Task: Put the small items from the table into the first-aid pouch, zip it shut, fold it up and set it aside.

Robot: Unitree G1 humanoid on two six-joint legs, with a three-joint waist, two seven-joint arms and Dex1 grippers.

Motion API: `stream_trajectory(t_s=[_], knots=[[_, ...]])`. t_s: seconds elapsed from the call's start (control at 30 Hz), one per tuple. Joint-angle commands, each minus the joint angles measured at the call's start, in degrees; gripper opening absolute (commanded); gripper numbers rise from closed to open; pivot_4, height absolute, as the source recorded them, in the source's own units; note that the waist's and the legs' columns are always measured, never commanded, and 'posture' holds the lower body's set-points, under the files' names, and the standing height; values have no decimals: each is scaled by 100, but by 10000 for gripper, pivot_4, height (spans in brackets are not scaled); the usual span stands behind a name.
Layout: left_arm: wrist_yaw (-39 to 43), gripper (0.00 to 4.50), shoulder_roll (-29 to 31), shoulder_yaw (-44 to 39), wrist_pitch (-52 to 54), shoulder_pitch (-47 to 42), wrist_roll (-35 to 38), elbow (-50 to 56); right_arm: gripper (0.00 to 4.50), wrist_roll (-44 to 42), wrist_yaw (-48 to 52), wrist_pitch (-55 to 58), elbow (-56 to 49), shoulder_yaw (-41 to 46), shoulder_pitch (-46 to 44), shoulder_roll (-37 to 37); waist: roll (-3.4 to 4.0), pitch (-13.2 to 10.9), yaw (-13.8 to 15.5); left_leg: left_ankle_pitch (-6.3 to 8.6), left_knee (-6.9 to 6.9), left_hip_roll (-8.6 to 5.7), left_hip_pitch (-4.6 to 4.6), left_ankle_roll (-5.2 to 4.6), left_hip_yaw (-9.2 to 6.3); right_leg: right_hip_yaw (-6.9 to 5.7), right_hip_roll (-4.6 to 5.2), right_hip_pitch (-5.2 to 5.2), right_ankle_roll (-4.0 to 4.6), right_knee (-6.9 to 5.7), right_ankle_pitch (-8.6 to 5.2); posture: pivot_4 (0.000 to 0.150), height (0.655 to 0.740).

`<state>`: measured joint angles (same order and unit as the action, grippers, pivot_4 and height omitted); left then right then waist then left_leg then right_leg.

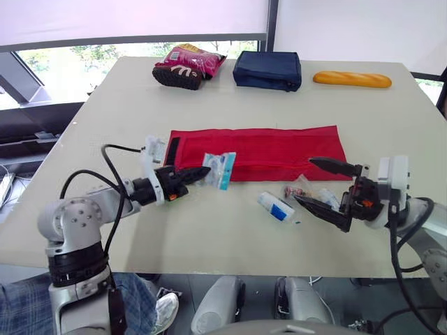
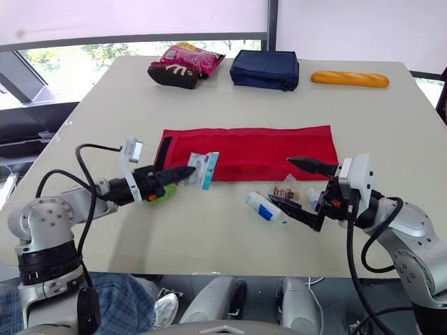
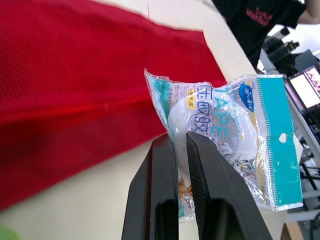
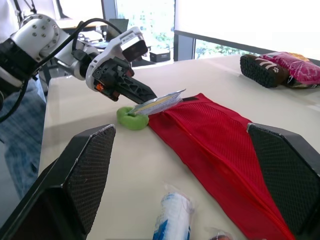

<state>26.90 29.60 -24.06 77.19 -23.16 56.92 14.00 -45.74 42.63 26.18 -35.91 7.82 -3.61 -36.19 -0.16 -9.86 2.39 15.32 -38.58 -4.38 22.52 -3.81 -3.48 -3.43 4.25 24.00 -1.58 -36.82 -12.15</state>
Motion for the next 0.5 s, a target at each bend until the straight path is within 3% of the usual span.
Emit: stream_trajectory(t_s=[0.03,0.17,0.27,0.5], knots=[[-126,479,-271,278,-325,-362,148,410,45000,-856,-1002,760,-316,24,-260,198,-4,-1,5,0,0,-1,1,0,-1,0,0,0,1,0,0,1500,7395],[-227,479,-608,697,-815,-583,-84,528,45000,-1719,-2185,1595,-308,-63,-633,386,-4,-1,-19,0,1,-1,5,1,0,2,0,5,15,0,9,1500,7395],[-315,479,-825,1154,-1345,-717,-500,502,45000,-2875,-3484,2131,-105,-175,-1038,579,-4,-1,-39,-4,5,1,4,5,5,8,-5,9,19,0,11,1500,7395],[-468,479,-1243,2019,-2356,-874,-1438,418,45000,-4297,-5603,2193,338,-494,-1761,1127,-5,-1,-22,-9,8,2,9,10,9,10,-8,14,26,-1,15,1500,7395]])
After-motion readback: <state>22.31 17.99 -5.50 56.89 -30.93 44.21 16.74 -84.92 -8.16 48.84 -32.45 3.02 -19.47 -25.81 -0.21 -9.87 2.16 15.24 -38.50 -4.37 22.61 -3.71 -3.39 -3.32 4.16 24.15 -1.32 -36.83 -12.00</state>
